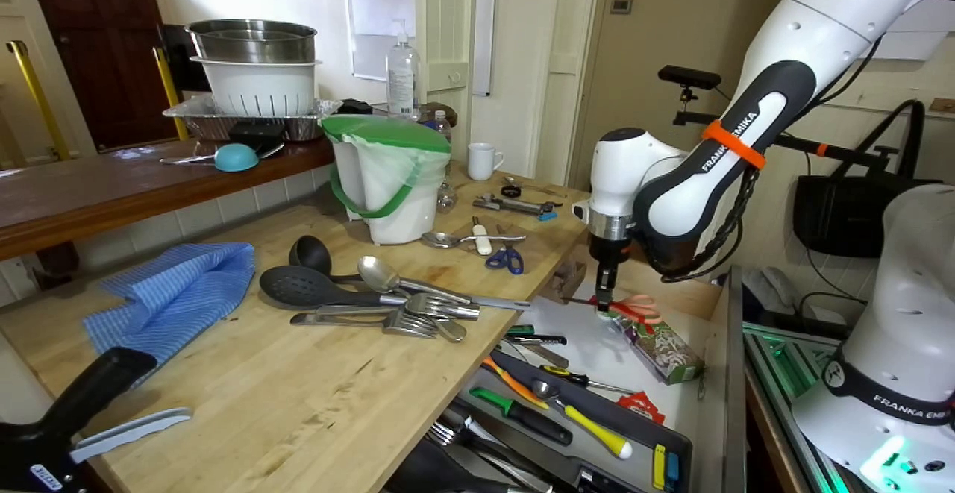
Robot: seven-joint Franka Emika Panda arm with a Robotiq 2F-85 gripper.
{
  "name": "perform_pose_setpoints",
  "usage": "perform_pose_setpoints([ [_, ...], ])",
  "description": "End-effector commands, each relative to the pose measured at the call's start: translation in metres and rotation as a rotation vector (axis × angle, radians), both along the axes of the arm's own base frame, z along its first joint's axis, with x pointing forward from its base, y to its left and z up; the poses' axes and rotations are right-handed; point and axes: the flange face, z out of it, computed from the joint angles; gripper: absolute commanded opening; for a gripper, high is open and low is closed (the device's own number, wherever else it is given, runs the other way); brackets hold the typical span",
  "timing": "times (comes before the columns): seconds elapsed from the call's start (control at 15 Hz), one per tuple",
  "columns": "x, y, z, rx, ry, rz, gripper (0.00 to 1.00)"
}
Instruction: Place the peach scissors inside the open cabinet drawer
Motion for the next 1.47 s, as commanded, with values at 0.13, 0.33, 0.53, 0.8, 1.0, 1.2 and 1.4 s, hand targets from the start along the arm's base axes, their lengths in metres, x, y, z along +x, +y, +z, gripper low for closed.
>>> perform_pose_setpoints([
  [0.13, -0.003, -0.010, -0.024, -0.076, -0.049, -0.190, 0.06],
  [0.33, -0.008, -0.022, -0.038, -0.068, -0.072, -0.301, 0.06],
  [0.53, -0.012, -0.031, -0.052, -0.075, -0.089, -0.385, 0.06],
  [0.8, -0.012, -0.040, -0.068, -0.087, -0.114, -0.481, 0.06],
  [1.0, -0.006, -0.039, -0.079, -0.083, -0.120, -0.516, 0.06],
  [1.2, 0.001, -0.037, -0.089, -0.076, -0.111, -0.546, 0.06],
  [1.4, 0.007, -0.036, -0.098, -0.064, -0.098, -0.561, 0.06],
])
